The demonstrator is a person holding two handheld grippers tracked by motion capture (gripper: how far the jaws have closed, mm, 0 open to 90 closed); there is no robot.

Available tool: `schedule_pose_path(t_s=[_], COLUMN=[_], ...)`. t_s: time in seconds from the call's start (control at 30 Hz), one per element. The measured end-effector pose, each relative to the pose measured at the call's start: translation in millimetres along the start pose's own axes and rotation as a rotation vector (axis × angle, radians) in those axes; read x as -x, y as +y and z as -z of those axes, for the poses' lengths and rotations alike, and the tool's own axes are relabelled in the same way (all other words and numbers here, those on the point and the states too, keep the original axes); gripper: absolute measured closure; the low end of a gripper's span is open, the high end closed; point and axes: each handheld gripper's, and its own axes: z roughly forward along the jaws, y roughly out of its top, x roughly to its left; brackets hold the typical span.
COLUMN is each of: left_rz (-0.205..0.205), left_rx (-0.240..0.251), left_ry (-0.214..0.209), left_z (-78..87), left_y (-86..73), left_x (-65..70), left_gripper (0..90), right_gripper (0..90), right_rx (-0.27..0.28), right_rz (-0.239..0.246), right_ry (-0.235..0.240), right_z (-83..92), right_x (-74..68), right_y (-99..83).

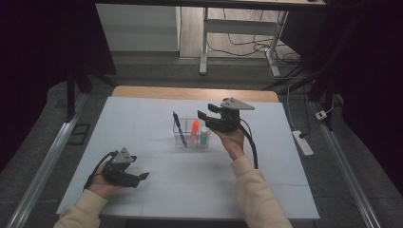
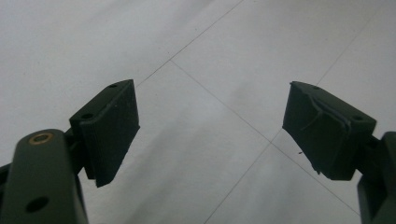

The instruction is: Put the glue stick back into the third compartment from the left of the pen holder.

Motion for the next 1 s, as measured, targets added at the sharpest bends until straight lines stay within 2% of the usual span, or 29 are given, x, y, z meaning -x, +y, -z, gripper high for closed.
schedule_pose_path(t_s=[0.23,0.47,1.0], left_rz=[0.000,0.000,0.009], left_rx=[-0.002,-0.001,0.008], left_ry=[0.000,0.001,0.003], left_z=[-0.3,-0.6,0.8], left_y=[0.2,0.8,1.3], left_x=[0.5,1.1,0.4], left_gripper=[18.2,18.1,18.1], right_gripper=[42.2,42.4,42.4], right_rx=[-0.024,-0.062,-0.169], right_rz=[0.007,0.013,0.027], right_ry=[0.009,-0.001,-0.032], right_z=[19.8,47.3,108.6], right_x=[4.2,11.4,16.0], right_y=[-4.3,-12.9,-57.7])
